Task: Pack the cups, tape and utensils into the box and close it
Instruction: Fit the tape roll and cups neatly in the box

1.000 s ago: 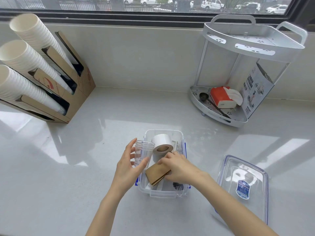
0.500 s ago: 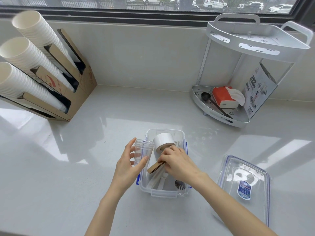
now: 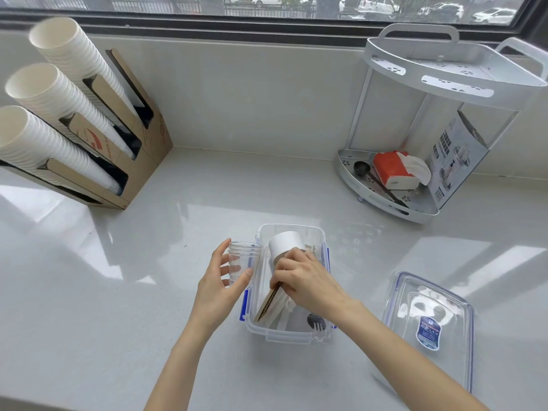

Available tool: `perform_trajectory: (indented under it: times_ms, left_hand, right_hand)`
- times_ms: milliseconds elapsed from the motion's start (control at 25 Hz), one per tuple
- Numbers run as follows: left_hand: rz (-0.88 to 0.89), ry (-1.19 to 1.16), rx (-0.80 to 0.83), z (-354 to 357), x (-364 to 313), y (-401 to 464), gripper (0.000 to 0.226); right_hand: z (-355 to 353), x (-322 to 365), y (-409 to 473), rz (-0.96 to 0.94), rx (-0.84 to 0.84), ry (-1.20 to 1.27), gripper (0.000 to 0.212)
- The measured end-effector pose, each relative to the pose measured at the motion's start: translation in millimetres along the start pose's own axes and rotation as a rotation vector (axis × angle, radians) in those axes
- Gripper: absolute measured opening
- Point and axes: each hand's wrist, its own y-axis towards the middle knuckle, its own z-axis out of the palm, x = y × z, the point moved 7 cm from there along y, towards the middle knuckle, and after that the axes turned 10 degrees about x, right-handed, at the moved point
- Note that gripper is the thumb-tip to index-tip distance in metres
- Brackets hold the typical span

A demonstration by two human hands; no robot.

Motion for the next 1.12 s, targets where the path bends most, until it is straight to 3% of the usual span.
perform_trajectory:
  times_ms: [480,760,960,1120]
  left_hand:
    - [-0.022,0.007,-0.024,-7.1,3.6,-1.8,0.063]
    - [-0.033,-0.009,-0.002,-5.1,8.2,0.2,0.063]
    - [-0.041,-0.012,-0.011,-6.2,8.6,-1.6,0.063]
    - [-0.040,-0.003,-0.003,-4.5,8.6,-2.6,0.064]
  right_hand:
    - [11.0,21.1,22.3,-0.182,0.095,0.014,0.020]
    - [28.6,13.1,6.3,0.026,0.262,0.220,0.049]
    - [29.8,10.7,10.8,0.096,0.222,0.394,0.032]
    - [27.9,10.0,6.3,0.102,0.302,0.365,0.034]
